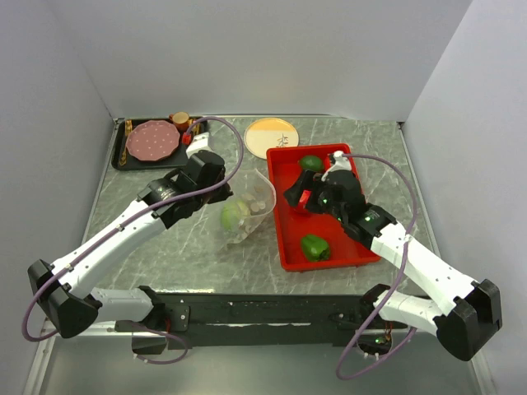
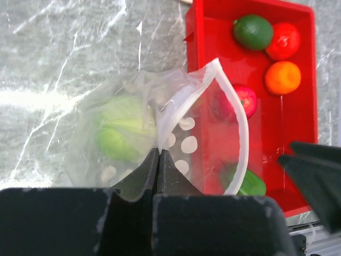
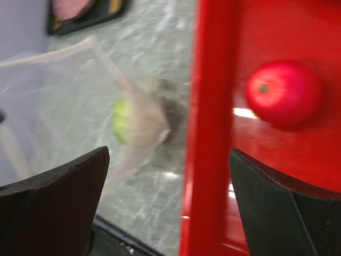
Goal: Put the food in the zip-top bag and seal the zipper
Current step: Pick up the fake fruit from the bin.
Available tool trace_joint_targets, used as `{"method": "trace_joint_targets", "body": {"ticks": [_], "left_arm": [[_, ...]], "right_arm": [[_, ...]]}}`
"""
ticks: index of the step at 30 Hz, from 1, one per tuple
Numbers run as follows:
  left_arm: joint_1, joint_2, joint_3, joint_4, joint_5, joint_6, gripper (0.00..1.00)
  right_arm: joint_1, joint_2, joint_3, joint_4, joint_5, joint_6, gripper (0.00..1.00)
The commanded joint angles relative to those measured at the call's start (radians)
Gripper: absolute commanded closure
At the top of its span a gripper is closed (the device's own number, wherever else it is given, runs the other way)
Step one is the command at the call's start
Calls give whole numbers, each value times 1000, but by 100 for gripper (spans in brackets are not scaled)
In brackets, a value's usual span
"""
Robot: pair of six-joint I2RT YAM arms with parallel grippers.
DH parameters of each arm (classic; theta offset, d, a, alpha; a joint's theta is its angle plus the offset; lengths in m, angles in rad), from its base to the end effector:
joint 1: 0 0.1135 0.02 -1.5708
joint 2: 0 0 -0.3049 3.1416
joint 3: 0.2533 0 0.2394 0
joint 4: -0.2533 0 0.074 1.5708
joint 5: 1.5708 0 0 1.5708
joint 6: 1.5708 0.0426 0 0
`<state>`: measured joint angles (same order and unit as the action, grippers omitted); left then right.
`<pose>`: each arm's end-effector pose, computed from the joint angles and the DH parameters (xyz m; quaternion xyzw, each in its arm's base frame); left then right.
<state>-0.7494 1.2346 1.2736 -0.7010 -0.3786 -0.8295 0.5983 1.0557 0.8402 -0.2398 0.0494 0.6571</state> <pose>0.1851 -0.1508 0.4005 -0.1179 0.8785 -0.1870 0.4236 0.1778 0.1186 0.3366 0.0380 0.8474 0.2938 0.4406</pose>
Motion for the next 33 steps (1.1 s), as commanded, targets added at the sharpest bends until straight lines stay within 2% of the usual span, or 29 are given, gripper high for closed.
{"method": "trace_joint_targets", "body": {"ticks": [1, 4, 9, 12, 18, 24, 33], "left_arm": [[1, -23, -2, 9, -2, -17, 99], [5, -43, -6, 46, 43, 29, 99], [5, -49, -55, 92, 87, -2, 99], [7, -70, -75, 127, 75, 7, 99], [8, -55, -65, 106, 72, 17, 99], [8, -119, -123, 144, 73, 23, 99], [8, -109, -108, 141, 66, 15, 99]], "right_arm": [[-86, -43, -15, -88, 87, 12, 0], [-130, -56, -18, -139, 119, 25, 0], [-158, -86, -21, -130, 115, 16, 0], [-161, -112, -53, -72, 35, -14, 0], [-167, -59, -62, -52, -66, -45, 0], [-170, 49, 28, -223, 39, -17, 0], [-172, 122, 39, -237, 69, -60, 0]]}}
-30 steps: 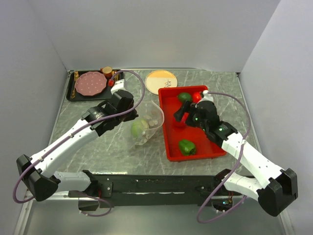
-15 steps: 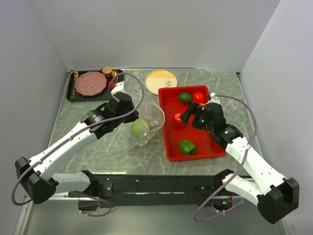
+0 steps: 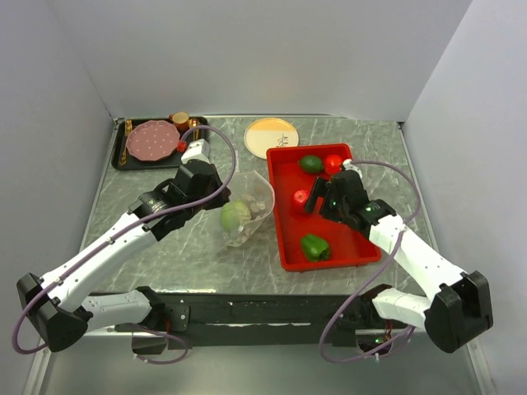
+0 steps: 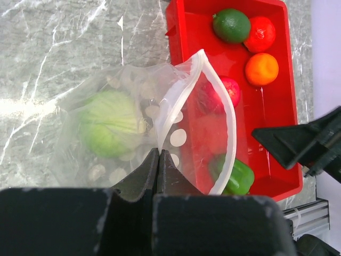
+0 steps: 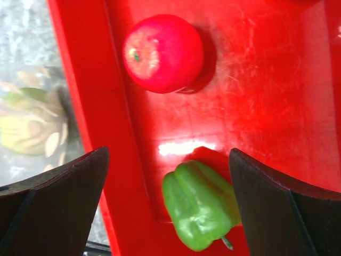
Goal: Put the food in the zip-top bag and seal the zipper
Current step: Pick up the fake fruit from the bin.
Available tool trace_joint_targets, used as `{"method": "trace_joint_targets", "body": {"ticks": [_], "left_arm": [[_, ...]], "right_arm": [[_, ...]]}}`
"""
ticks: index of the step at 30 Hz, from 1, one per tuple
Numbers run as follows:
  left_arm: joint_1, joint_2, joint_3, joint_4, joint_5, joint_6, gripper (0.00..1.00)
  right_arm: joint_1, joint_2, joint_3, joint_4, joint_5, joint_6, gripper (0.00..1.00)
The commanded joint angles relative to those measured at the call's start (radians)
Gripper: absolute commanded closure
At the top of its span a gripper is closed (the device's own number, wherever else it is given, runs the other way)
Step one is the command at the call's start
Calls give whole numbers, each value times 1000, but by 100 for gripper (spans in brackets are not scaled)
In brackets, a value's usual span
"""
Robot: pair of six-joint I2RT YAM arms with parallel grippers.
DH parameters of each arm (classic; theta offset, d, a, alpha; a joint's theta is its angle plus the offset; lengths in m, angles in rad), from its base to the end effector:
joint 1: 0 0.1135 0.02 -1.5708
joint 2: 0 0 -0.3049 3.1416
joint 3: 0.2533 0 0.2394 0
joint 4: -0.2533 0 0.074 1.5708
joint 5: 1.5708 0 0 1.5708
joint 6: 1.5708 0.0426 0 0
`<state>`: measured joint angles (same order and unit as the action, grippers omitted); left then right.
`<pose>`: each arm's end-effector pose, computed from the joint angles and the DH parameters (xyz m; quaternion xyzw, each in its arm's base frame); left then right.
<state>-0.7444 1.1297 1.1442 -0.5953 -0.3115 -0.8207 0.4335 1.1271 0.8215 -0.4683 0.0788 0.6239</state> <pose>0.1681 -0.1371 0.3897 -0.1068 0.8659 -0.2341 0.4290 0.1933 0.0858 0.2950 0.1028 0.9153 0.1642 0.3531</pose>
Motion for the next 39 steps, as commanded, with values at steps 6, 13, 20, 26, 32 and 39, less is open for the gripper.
{"method": "trace_joint_targets", "body": {"ticks": [6, 13, 20, 26, 32, 39], "left_arm": [[4, 13, 37, 17, 14, 18, 99], [4, 16, 35, 3, 12, 17, 99], [4, 42, 48, -23, 55, 22, 99], [5, 41, 40, 8, 60, 29, 99], [4, 45, 55, -17, 52, 23, 99], [5, 33, 43, -6, 48, 20, 99]], "right_arm": [[-7, 181, 140, 8, 33, -50, 0], [-6, 356, 252, 7, 22, -49, 0], [-4, 516, 364, -49, 110, -81, 0], [-6, 588, 410, -46, 102, -116, 0], [-15, 576, 395, -21, 60, -116, 4], [-21, 585, 380, -18, 19, -113, 21]]}}
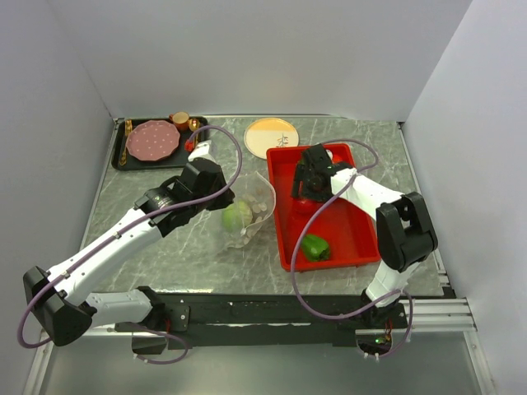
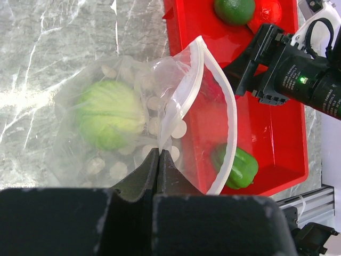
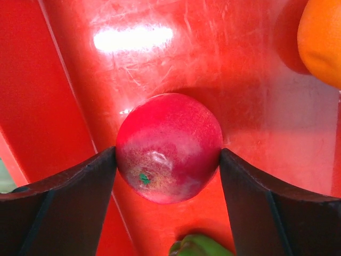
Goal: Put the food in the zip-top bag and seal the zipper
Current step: Pick up the fake fruit from the bin.
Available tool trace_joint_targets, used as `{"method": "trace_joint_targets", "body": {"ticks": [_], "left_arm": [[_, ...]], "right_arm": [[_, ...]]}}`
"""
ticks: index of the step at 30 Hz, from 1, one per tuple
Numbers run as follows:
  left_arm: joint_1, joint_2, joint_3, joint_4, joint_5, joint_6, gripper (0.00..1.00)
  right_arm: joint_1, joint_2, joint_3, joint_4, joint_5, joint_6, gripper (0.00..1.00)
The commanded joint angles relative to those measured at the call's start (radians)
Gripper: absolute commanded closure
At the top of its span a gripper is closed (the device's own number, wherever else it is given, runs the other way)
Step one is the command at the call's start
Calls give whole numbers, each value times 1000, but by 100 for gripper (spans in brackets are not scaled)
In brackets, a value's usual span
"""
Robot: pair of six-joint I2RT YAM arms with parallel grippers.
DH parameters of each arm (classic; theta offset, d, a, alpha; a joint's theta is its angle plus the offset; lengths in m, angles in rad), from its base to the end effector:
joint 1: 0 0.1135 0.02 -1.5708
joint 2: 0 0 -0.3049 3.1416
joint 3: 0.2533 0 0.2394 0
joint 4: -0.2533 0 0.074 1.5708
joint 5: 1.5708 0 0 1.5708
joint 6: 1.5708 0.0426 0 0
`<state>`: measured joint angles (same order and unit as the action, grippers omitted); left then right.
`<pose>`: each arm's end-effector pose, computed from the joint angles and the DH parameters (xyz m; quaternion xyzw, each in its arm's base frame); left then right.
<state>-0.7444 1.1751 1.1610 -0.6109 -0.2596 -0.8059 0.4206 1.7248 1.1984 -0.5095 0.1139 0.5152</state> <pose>0.1754 -0.1467 0.3842 -0.0861 0.8805 -0.2338 0.4033 0.3275 0.1412 0.2501 0.0606 0.9611 0.0700 0.2602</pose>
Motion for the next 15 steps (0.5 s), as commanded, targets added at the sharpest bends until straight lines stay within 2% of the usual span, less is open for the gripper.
{"method": "trace_joint_targets", "body": {"ticks": [1, 3, 7, 8, 11, 15], "left_arm": [[5, -12, 26, 8, -4, 8, 99], [5, -9, 28, 5, -7, 7, 99], [5, -6, 22, 14, -4, -7, 99], [5, -5, 20, 22, -1, -4, 99], [5, 1, 23, 20, 3, -3, 99], [5, 11, 28, 16, -6, 1, 99]], "right_arm": [[-9, -16, -11, 29, -20, -4, 24], [-9, -22, -19, 38, -31, -6, 27], [-9, -48, -39, 55, -62, -21, 49], [-9, -65, -43, 58, -63, -23, 51], [-11, -93, -51, 57, -65, -24, 57], [-11, -142, -71, 51, -63, -17, 57]]}}
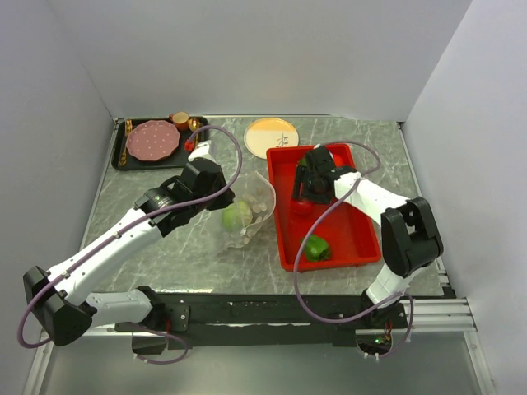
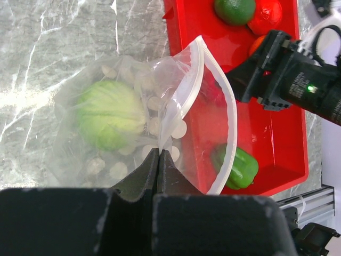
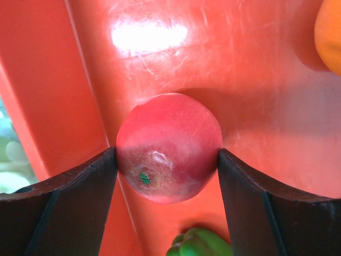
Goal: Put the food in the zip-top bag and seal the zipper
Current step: Pick up the fake fruit from the bin, then place the fake fruit in the zipper food storage bag.
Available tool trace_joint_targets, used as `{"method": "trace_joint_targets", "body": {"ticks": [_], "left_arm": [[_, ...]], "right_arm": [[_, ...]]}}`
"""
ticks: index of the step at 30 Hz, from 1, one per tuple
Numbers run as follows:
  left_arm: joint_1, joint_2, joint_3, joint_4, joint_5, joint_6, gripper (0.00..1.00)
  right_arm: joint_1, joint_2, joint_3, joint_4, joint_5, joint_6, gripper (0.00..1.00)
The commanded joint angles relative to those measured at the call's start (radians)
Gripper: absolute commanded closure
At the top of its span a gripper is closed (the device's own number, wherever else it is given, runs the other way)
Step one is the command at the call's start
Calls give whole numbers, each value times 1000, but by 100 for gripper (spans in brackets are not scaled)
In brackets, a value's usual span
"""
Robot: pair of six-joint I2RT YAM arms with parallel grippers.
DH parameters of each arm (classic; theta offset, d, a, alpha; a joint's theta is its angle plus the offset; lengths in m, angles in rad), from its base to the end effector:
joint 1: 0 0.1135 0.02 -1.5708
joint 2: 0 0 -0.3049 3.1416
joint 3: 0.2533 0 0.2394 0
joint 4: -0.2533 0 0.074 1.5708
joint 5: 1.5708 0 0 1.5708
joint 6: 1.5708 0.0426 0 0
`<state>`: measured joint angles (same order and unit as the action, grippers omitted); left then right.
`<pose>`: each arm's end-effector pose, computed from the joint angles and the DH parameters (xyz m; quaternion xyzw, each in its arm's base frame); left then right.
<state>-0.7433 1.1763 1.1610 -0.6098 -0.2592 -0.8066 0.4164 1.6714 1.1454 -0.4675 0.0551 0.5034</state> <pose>0.1759 -0.1468 0.3840 -0.0868 0.8805 -0.2338 0.4032 0.3163 0.1373 0.2547 0.0495 0.9570 0.1026 0.2667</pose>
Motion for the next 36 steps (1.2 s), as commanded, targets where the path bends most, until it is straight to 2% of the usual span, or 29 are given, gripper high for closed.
{"method": "trace_joint_targets", "body": {"ticks": [1, 7, 13, 22, 30, 36], "left_arm": [[4, 9, 28, 16, -5, -2, 99], [4, 11, 20, 21, -2, 1, 99], [4, 25, 22, 31, 9, 3, 99], [4, 46, 25, 45, 26, 4, 99], [4, 52, 22, 47, 44, 12, 99], [4, 65, 20, 54, 77, 14, 99]], "right_arm": [[-7, -101, -22, 9, -3, -5, 58], [-7, -214, -73, 3, -18, 12, 58], [-8, -409, -160, 32, -52, 46, 57], [19, -590, -253, 153, -247, 155, 56], [119, -657, -224, 228, -250, 184, 55], [166, -602, -165, 251, -284, 170, 53]]}}
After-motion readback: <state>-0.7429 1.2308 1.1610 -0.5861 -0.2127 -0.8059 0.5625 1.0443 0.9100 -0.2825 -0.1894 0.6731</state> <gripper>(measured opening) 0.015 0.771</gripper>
